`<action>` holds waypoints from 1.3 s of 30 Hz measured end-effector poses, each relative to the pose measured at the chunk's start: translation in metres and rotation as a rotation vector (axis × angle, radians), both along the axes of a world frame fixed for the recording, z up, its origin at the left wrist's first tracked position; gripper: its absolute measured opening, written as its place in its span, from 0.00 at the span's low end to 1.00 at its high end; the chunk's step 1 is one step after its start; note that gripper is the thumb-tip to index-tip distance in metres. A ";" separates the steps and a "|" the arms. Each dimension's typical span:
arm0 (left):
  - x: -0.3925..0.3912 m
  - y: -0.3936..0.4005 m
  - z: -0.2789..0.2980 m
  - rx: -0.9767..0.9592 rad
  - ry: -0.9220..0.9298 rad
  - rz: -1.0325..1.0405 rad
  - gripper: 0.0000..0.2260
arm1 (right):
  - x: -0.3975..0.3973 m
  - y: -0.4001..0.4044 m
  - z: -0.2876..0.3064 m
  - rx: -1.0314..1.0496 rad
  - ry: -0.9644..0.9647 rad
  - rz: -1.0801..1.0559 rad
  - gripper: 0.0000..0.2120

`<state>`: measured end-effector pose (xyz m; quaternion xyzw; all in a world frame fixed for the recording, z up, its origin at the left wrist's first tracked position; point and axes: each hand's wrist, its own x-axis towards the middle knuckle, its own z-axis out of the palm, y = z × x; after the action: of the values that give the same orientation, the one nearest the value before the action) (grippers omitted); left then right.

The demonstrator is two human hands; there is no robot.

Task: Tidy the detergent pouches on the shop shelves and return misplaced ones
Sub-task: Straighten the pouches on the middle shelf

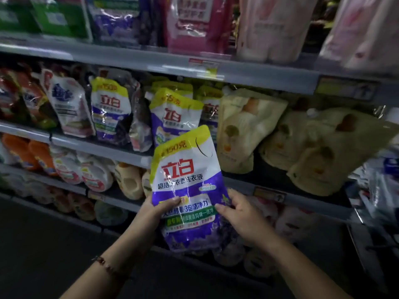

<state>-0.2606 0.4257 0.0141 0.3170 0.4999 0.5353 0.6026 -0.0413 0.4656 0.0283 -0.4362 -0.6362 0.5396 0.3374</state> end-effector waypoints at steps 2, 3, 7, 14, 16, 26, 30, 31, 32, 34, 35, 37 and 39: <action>0.010 0.017 0.005 0.055 0.078 0.030 0.19 | 0.009 0.016 -0.004 0.024 -0.095 -0.038 0.11; 0.016 0.024 0.007 0.071 0.107 0.053 0.16 | 0.013 0.025 -0.007 0.043 -0.147 -0.053 0.10; 0.028 0.044 0.000 0.132 0.265 0.178 0.15 | 0.030 0.060 -0.013 0.132 -0.319 -0.061 0.14; 0.020 0.046 -0.020 0.120 0.411 0.271 0.19 | 0.059 0.130 -0.005 0.464 -0.947 -0.129 0.29; 0.013 0.044 -0.023 0.106 0.430 0.275 0.20 | 0.061 0.145 -0.009 0.505 -0.932 -0.206 0.29; 0.002 0.049 -0.016 0.125 0.467 0.312 0.16 | 0.039 0.189 -0.015 0.122 0.015 -0.690 0.24; 0.000 0.054 -0.010 0.133 0.455 0.298 0.17 | 0.039 0.206 -0.018 0.115 -0.049 -0.707 0.18; 0.000 0.055 -0.008 0.129 0.449 0.296 0.19 | 0.040 0.208 -0.017 0.105 -0.064 -0.715 0.17; -0.001 0.057 -0.007 0.134 0.441 0.298 0.20 | 0.042 0.209 -0.018 0.101 -0.075 -0.725 0.17; 0.000 0.061 -0.004 0.151 0.434 0.301 0.22 | 0.048 0.209 -0.019 0.109 -0.087 -0.738 0.16; 0.001 0.063 -0.004 0.155 0.434 0.300 0.22 | 0.052 0.207 -0.020 0.109 -0.092 -0.745 0.16; 0.002 0.066 -0.003 0.164 0.431 0.298 0.21 | 0.064 0.203 -0.023 0.138 -0.143 -0.760 0.17; 0.001 0.069 -0.004 0.164 0.419 0.305 0.17 | 0.084 0.200 -0.031 0.177 -0.173 -0.786 0.18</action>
<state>-0.2593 0.4952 0.0098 0.3895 0.6106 0.5814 0.3706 0.0423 0.6658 -0.0026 -0.6591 -0.4910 0.2742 0.4993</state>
